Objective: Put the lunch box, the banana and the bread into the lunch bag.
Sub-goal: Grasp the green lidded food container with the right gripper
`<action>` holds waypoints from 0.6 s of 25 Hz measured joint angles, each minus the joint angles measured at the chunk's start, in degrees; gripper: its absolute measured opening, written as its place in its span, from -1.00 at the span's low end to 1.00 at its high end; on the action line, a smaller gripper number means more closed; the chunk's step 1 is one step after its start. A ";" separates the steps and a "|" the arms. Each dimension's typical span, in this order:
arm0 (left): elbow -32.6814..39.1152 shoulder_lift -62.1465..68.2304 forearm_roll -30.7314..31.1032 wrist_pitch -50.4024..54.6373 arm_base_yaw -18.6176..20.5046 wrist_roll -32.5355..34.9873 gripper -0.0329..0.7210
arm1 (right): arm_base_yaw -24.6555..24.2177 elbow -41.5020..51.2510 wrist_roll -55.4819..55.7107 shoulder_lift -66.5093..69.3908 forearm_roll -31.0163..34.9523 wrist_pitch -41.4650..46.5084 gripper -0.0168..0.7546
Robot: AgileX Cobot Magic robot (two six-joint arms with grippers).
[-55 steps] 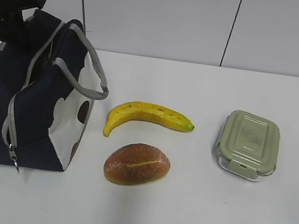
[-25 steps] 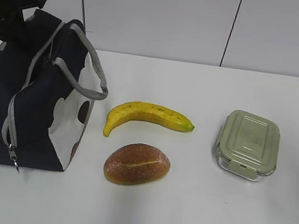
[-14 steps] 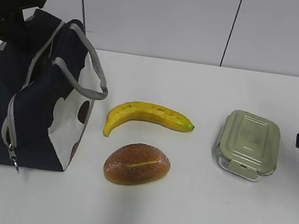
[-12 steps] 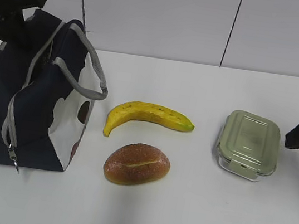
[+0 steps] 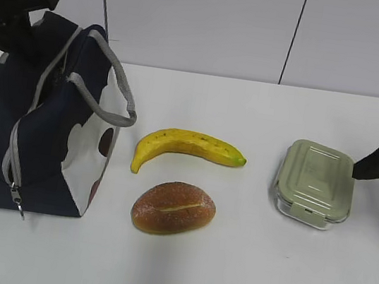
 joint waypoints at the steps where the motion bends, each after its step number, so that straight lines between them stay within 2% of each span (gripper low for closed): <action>1: 0.00 0.00 0.00 0.00 0.00 0.00 -0.92 | -1.01 0.00 -2.59 1.05 2.18 0.00 0.50; 10: 0.00 0.00 0.00 -0.13 0.00 0.00 -0.92 | -7.31 -0.49 -24.01 14.44 20.80 4.29 0.50; 15: 0.00 0.00 -0.02 -0.19 0.00 0.15 -0.92 | -7.88 -3.17 -29.06 20.98 24.02 7.53 0.50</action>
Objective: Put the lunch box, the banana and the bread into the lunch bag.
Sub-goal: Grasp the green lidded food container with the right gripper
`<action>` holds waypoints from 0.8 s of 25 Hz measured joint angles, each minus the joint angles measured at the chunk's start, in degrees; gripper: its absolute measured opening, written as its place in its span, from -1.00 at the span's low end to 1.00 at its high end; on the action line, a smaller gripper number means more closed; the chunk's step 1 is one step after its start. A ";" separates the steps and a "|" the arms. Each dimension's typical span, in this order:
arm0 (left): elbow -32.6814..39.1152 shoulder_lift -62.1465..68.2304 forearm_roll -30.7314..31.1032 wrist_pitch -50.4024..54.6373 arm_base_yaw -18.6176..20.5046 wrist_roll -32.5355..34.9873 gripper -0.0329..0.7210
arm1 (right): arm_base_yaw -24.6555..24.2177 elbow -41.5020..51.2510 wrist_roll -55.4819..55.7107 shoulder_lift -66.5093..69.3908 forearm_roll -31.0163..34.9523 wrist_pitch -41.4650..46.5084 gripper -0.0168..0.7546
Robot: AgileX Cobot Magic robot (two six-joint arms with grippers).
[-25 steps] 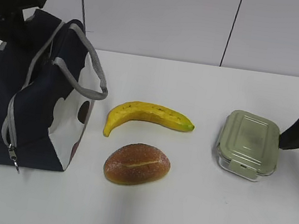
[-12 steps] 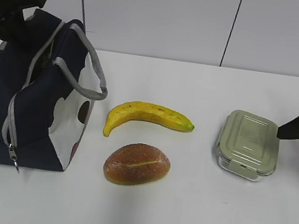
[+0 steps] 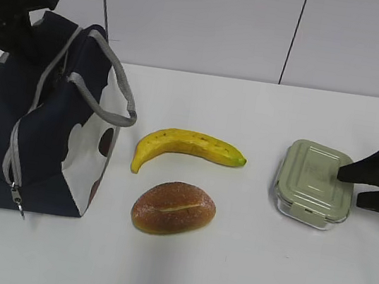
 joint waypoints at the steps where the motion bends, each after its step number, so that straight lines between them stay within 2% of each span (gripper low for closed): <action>1: 0.00 0.00 0.00 0.00 0.00 0.00 -0.92 | 0.00 -0.84 -0.10 0.99 0.14 0.72 0.50; 9: 0.00 0.00 0.00 -0.06 0.00 0.05 -0.92 | 0.00 -4.81 -0.71 5.36 0.38 3.21 0.49; 18: 0.00 0.00 0.00 -0.06 0.00 0.05 -0.92 | 0.00 -4.93 -0.96 8.64 0.92 5.47 0.32; 20: 0.00 0.00 0.00 -0.06 0.00 0.05 -0.92 | 0.00 -4.93 -1.35 8.67 1.31 6.10 0.20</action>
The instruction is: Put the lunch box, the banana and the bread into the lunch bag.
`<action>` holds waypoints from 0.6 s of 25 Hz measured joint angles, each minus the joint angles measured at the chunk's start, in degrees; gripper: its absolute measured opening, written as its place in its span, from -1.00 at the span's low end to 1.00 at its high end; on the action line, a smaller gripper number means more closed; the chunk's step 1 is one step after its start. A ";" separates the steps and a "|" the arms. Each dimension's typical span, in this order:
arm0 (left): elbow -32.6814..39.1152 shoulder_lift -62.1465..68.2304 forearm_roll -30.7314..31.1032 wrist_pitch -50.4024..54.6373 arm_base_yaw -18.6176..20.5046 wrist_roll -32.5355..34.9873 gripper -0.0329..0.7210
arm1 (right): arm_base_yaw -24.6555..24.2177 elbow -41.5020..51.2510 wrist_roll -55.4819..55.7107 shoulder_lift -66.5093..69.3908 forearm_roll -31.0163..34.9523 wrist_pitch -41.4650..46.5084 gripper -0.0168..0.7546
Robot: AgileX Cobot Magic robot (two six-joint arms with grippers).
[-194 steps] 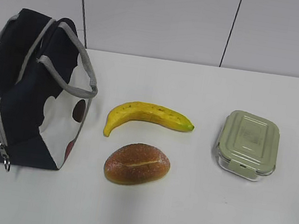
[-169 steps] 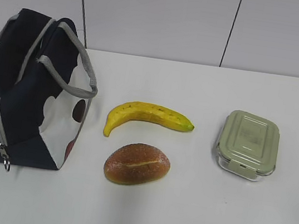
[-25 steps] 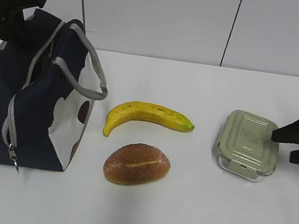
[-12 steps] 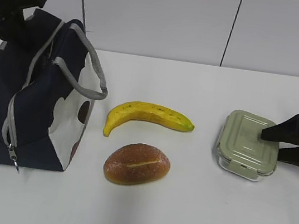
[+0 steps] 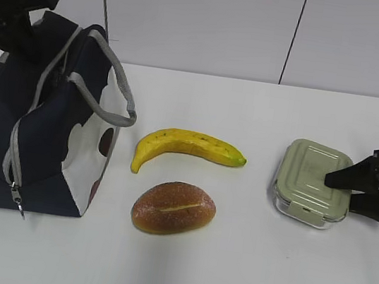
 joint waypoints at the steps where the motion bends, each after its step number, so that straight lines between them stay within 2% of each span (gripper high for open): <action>1: 0.00 0.00 0.00 0.00 0.00 0.00 -0.92 | 0.00 0.00 -0.10 0.00 0.48 0.40 0.13; 4: 0.00 0.00 0.00 0.00 0.00 0.00 -0.92 | 0.00 0.00 -0.31 0.10 0.74 1.08 0.05; 15: 0.00 0.00 -0.21 0.00 0.00 0.00 -0.92 | 0.18 -1.91 -1.01 0.35 1.57 2.51 0.04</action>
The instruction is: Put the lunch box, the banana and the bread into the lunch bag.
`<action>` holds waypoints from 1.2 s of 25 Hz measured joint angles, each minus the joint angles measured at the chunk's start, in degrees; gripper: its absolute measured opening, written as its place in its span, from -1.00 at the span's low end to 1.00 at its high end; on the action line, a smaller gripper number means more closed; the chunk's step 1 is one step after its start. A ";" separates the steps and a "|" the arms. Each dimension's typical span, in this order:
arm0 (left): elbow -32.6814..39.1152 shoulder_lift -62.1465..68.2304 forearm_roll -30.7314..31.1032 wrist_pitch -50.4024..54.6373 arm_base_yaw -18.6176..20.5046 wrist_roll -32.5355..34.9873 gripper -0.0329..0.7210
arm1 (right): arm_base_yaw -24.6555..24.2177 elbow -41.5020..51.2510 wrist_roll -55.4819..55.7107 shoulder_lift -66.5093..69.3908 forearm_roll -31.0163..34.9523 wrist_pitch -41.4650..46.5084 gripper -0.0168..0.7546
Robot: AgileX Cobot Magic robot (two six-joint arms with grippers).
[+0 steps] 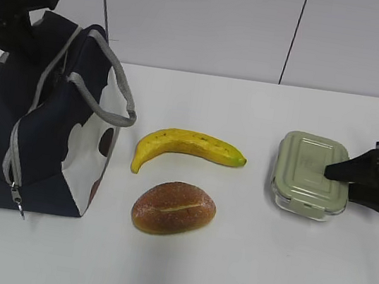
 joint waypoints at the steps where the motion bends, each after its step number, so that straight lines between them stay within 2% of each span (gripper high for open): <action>1: 0.00 0.00 -0.24 0.00 0.00 0.00 -0.92 | 0.13 -0.38 0.20 -0.23 0.12 0.00 0.04; 10: 0.00 0.00 -5.75 -1.18 0.00 0.00 -0.92 | 4.80 -5.40 9.81 -6.80 -0.34 0.46 0.03; 19: 0.00 0.00 -10.73 -1.34 0.00 1.82 -0.92 | 16.29 -18.61 25.21 -10.55 -5.23 2.83 0.03; 26: 0.00 0.00 -11.49 -1.39 0.00 2.12 -0.92 | 25.76 -31.81 36.12 -10.55 -8.79 4.13 0.03; 30: 0.00 0.00 -11.54 -1.39 0.00 2.12 -0.92 | 30.23 -35.95 38.94 -10.55 -9.21 5.13 0.03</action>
